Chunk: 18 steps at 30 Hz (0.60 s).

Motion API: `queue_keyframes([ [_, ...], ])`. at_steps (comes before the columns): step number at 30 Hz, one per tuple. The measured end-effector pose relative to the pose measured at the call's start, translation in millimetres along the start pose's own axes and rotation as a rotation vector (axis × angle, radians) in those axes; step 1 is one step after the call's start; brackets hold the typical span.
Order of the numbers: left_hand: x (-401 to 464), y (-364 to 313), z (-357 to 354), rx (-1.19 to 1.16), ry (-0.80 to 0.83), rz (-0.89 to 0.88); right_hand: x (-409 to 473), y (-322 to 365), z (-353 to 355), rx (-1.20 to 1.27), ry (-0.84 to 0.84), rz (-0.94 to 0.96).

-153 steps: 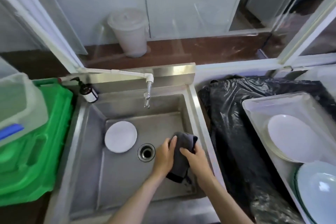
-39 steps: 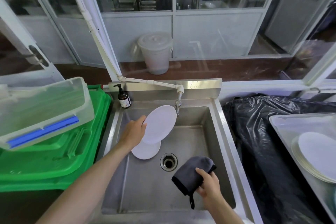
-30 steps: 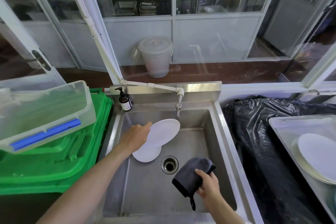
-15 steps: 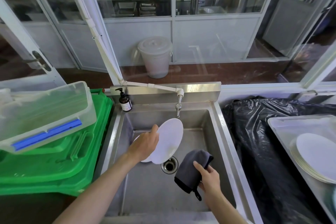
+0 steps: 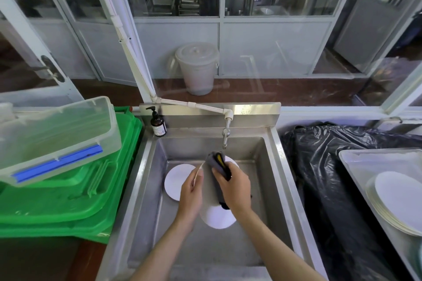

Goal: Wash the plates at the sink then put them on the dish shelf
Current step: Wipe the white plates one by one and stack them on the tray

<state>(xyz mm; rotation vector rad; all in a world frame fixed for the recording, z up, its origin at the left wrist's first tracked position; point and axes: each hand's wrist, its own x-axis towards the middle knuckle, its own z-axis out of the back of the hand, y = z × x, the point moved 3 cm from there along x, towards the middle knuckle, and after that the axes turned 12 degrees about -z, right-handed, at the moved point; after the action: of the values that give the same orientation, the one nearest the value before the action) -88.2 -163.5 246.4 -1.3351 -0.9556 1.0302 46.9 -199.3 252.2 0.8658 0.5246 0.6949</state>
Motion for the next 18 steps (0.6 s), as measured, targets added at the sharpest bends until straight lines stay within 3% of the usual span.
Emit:
queue_keyframes([
  [5, -2.4, -11.3, -0.1, -0.103, -0.015, 0.067, -20.1, 12.5, -20.3, 0.271, 0.196, -0.052],
  [7, -4.3, -13.7, 1.7, -0.128, -0.030, 0.075, -17.9, 14.7, -19.4, 0.264, 0.230, -0.043],
  [12, -0.4, -10.5, 8.2, -0.102, -0.085, 0.059, -0.5, 23.3, -0.2, -0.041, 0.134, 0.150],
  [16, -1.0, -13.5, 5.8, -0.100, -0.144, 0.125, -0.7, 20.8, 3.8, -0.020, 0.044, 0.001],
  [18, -3.4, -19.4, 0.4, -0.140, -0.191, 0.189, -10.2, 23.9, -6.1, 0.024, 0.078, -0.021],
])
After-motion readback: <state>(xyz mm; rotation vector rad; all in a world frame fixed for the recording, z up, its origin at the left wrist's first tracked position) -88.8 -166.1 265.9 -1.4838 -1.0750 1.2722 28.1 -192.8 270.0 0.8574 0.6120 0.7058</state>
